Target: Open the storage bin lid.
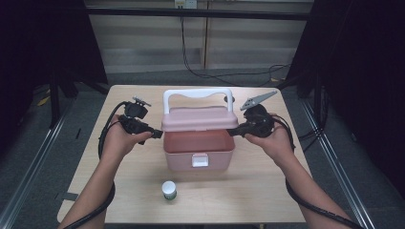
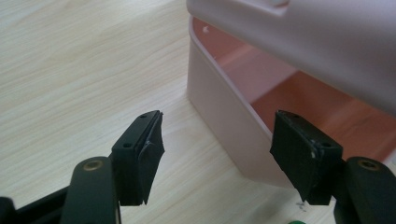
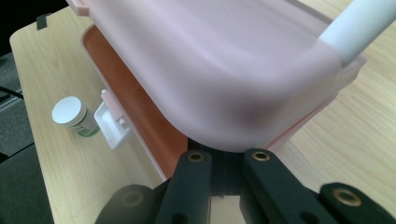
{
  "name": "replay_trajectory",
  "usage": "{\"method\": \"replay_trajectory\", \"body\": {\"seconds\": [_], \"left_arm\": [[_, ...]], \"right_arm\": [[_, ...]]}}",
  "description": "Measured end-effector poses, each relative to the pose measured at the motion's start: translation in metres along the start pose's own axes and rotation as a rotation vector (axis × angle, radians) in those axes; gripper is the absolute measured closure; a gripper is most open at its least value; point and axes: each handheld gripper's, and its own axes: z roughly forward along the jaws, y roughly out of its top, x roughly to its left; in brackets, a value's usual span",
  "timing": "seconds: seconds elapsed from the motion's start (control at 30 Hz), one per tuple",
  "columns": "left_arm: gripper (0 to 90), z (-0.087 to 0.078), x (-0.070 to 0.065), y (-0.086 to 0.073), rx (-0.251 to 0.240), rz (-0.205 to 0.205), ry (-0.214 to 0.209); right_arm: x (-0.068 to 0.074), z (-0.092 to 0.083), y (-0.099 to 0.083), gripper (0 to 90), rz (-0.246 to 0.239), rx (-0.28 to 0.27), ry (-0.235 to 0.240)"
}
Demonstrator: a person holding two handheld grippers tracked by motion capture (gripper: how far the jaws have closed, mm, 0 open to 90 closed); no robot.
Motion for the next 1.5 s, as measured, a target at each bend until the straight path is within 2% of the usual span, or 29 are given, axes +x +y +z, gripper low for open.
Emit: {"method": "replay_trajectory", "body": {"seconds": [0.13,0.57,0.73,0.87,1.0,1.23,1.5], "left_arm": [[33.7,0.001,-0.003,0.0,-0.006,-0.01,-0.013],[33.3,-0.003,-0.01,0.009,-0.033,0.001,-0.047],[33.6,-0.005,-0.012,0.012,-0.032,0.018,-0.037],[33.8,-0.007,-0.012,0.014,-0.042,0.013,-0.034],[34.0,-0.011,-0.012,0.018,-0.053,0.01,-0.024],[35.6,-0.016,-0.012,0.025,-0.067,0.008,-0.022],[39.0,-0.021,-0.014,0.035,-0.088,0.012,-0.005]], "right_arm": [[0.0,-0.001,0.002,90.0,-0.006,0.003,-0.002],[-0.002,0.0,0.003,90.0,0.005,0.004,-0.002],[-0.004,0.001,0.002,90.0,-0.001,0.0,-0.002],[-0.005,0.003,-0.001,90.0,0.011,-0.007,0.002],[-0.006,0.008,-0.008,90.0,0.022,0.001,0.008],[-0.002,0.023,-0.021,90.0,0.015,0.027,0.026],[-0.001,0.028,-0.029,90.0,0.012,0.033,0.034]]}}
